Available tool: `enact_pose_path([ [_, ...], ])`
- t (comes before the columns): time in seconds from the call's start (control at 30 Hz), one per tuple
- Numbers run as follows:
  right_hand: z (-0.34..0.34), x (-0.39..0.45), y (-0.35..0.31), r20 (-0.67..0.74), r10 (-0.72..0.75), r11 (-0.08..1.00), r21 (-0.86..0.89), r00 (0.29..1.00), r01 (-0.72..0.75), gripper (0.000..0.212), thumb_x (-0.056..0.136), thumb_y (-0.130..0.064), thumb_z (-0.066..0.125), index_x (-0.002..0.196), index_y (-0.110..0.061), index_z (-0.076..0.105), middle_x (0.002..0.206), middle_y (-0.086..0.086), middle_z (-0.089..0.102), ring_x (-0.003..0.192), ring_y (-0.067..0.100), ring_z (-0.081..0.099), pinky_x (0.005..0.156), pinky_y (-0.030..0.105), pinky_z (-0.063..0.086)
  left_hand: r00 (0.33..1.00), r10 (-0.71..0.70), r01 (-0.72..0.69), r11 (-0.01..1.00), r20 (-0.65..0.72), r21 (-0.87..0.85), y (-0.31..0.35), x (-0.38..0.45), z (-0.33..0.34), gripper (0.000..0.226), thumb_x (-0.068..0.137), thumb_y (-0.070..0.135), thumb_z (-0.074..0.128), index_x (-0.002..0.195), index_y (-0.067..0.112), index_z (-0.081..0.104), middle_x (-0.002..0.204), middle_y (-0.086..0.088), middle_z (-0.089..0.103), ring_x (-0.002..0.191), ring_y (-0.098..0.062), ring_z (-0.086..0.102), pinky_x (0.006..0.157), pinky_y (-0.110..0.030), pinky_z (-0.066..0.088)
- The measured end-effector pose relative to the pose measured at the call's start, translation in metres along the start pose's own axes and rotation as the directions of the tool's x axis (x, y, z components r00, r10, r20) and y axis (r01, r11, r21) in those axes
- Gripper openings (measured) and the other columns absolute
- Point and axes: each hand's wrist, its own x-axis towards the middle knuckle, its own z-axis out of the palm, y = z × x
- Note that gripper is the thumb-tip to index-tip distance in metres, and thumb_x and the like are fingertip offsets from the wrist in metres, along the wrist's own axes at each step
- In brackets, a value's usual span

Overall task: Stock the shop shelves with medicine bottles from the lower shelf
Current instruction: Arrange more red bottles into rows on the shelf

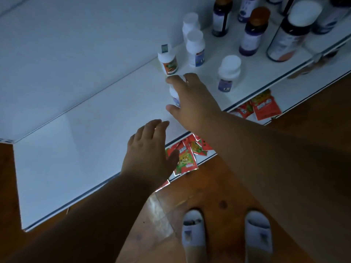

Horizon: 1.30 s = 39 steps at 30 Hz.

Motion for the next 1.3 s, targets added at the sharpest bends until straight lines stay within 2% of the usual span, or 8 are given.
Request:
enact_pose_path([
  [0.17, 0.021, 0.018, 0.008, -0.1, 0.006, 1.0, 0.003, 0.995, -0.005, 0.062, 0.089, -0.021, 0.07, 0.141, -0.027, 0.036, 0.119, 0.014, 0.048, 0.101, 0.031, 0.058, 0.087, 0.036, 0.051, 0.998, 0.055, -0.055, 0.997, 0.003, 0.058, -0.007, 0.014, 0.021, 0.07, 0.088, 0.051, 0.06, 0.149, 0.025, 0.035, 0.157, 0.001, 0.034, 0.144, -0.025, 0.032, 0.116, -0.042, 0.027],
  [0.27, 0.005, 0.006, 0.007, -0.019, 0.095, 0.944, 0.318, 0.995, -0.084, 0.057, 0.089, -0.017, 0.067, 0.138, -0.025, 0.039, 0.117, 0.011, 0.051, 0.098, 0.026, 0.057, 0.081, 0.03, 0.045, 0.998, 0.007, -0.011, 0.998, -0.06, -0.068, -0.007, 0.011, 0.016, 0.064, 0.091, 0.052, 0.056, 0.146, 0.023, 0.041, 0.152, 0.001, 0.042, 0.138, -0.022, 0.039, 0.111, -0.039, 0.032],
  [0.43, -0.068, -0.054, -0.018, 0.214, 0.334, 0.553, 0.744, 0.918, -0.375, 0.027, 0.096, -0.017, 0.049, 0.121, -0.026, 0.047, 0.1, -0.004, 0.057, 0.093, 0.021, 0.063, 0.075, 0.036, 0.054, 0.977, -0.212, 0.163, 0.733, 0.005, -0.66, 0.032, -0.027, -0.045, 0.066, 0.091, 0.071, 0.025, 0.141, 0.032, 0.044, 0.14, 0.013, 0.047, 0.121, 0.0, 0.047, 0.099, -0.022, 0.044],
  [0.57, -0.16, -0.113, -0.064, 0.224, 0.39, 0.335, 0.869, 0.893, -0.364, 0.012, 0.098, -0.028, 0.049, 0.107, -0.029, 0.055, 0.097, 0.0, 0.062, 0.078, 0.01, 0.067, 0.062, 0.03, 0.055, 0.995, -0.072, 0.099, 0.592, 0.07, -0.8, 0.086, -0.082, -0.128, 0.065, 0.087, 0.076, 0.024, 0.127, 0.035, 0.054, 0.121, 0.015, 0.06, 0.113, -0.001, 0.056, 0.089, -0.015, 0.044],
  [0.63, -0.218, -0.14, -0.091, 0.178, 0.416, 0.34, 0.879, 0.892, -0.334, 0.012, 0.099, -0.03, 0.052, 0.109, -0.024, 0.056, 0.098, 0.001, 0.061, 0.076, 0.011, 0.067, 0.059, 0.031, 0.056, 0.998, 0.037, 0.013, 0.629, 0.047, -0.777, 0.111, -0.108, -0.174, 0.067, 0.087, 0.072, 0.025, 0.129, 0.03, 0.055, 0.118, 0.012, 0.062, 0.111, -0.002, 0.056, 0.084, -0.01, 0.041],
  [0.8, -0.363, -0.192, -0.127, -0.058, 0.314, 0.62, 0.769, 0.948, -0.158, 0.017, 0.096, -0.032, 0.057, 0.112, -0.025, 0.057, 0.097, -0.004, 0.065, 0.088, 0.013, 0.065, 0.082, 0.046, 0.058, 0.979, 0.204, -0.126, 0.576, -0.007, -0.807, 0.174, -0.153, -0.275, 0.064, 0.086, 0.071, 0.03, 0.128, 0.031, 0.057, 0.117, 0.011, 0.063, 0.109, -0.003, 0.058, 0.09, -0.02, 0.045],
  [1.07, -0.521, -0.224, -0.109, -0.237, 0.207, 0.6, 0.797, 0.949, 0.068, 0.021, 0.09, -0.024, 0.056, 0.111, -0.022, 0.057, 0.096, 0.005, 0.065, 0.081, 0.011, 0.063, 0.071, 0.032, 0.055, 0.915, 0.375, -0.336, 0.511, -0.146, -0.792, 0.295, -0.154, -0.374, 0.064, 0.085, 0.07, 0.034, 0.13, 0.029, 0.054, 0.117, 0.01, 0.061, 0.099, 0.003, 0.062, 0.076, -0.008, 0.045],
  [1.3, -0.62, -0.214, -0.067, -0.263, 0.1, 0.641, 0.754, 0.96, 0.139, 0.022, 0.101, -0.015, 0.05, 0.114, -0.029, 0.06, 0.105, 0.016, 0.064, 0.081, 0.017, 0.064, 0.075, 0.047, 0.057, 0.888, 0.364, -0.448, 0.551, -0.281, -0.704, 0.391, -0.128, -0.412, 0.064, 0.084, 0.076, 0.029, 0.127, 0.034, 0.053, 0.111, 0.016, 0.058, 0.104, 0.002, 0.057, 0.086, -0.015, 0.046],
])
